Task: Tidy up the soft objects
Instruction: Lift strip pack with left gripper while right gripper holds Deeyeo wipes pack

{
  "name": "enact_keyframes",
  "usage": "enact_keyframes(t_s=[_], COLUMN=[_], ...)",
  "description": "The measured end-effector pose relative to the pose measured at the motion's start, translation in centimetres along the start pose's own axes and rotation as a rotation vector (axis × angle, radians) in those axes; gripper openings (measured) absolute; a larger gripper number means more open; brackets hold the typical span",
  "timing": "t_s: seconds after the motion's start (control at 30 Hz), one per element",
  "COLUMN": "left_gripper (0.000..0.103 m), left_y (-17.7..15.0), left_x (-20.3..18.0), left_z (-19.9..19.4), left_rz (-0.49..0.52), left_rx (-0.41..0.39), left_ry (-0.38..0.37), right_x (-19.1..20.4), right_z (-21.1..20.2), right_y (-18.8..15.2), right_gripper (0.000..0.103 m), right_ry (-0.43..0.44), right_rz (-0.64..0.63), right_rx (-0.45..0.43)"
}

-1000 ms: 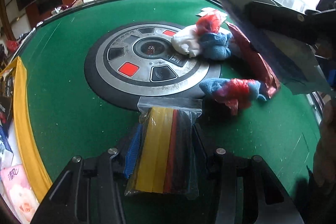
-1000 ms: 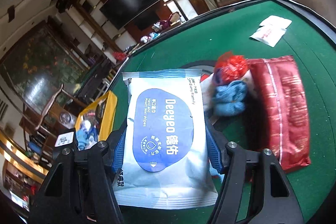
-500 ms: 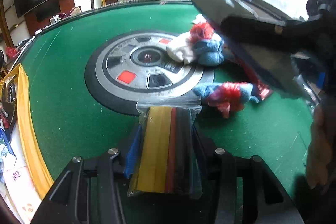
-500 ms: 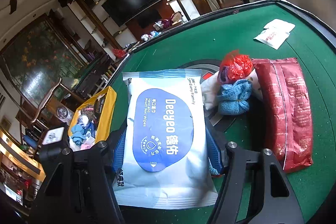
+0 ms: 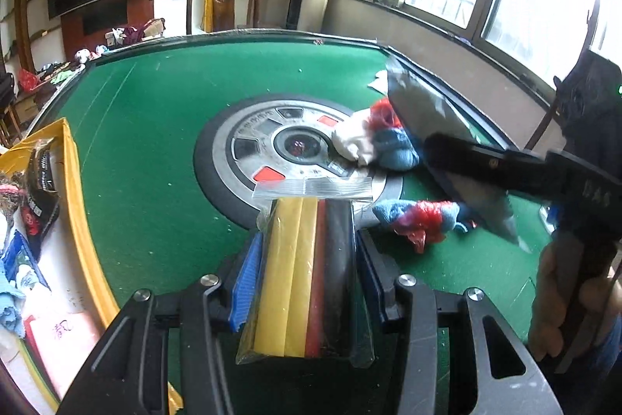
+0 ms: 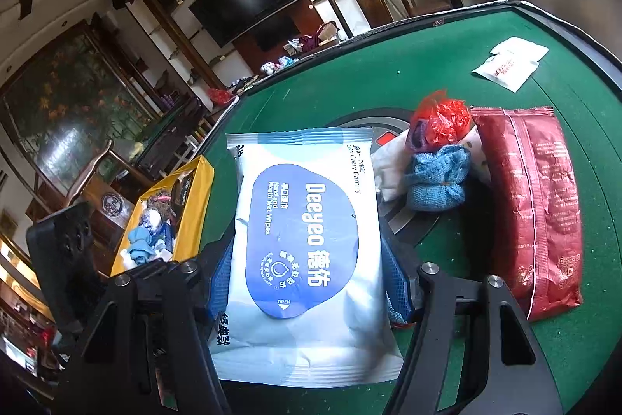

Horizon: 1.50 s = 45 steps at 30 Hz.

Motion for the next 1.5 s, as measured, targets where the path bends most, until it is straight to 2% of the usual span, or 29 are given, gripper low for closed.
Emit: enact_keyframes(t_s=[1.5], left_gripper=[0.048], left_y=[1.0], left_x=[3.1], left_z=[-2.4], left_rz=[-0.087], left_rx=[-0.081], left_ry=[0.021], right_x=[1.3], right_z=[1.4], right_y=[-0.7], right_gripper=[0.065], right_ry=[0.013], right_rz=[-0.072], right_rx=[0.024])
Point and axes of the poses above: each gripper's, at about its wrist camera, not at the fingertips, and z roughly the way its jaws point, x to its left, y to its top, the point moved 6 cm from there along z, roughly the way its jaws point, and after that the axes turned 3 degrees about -x, right-handed, at the moved point
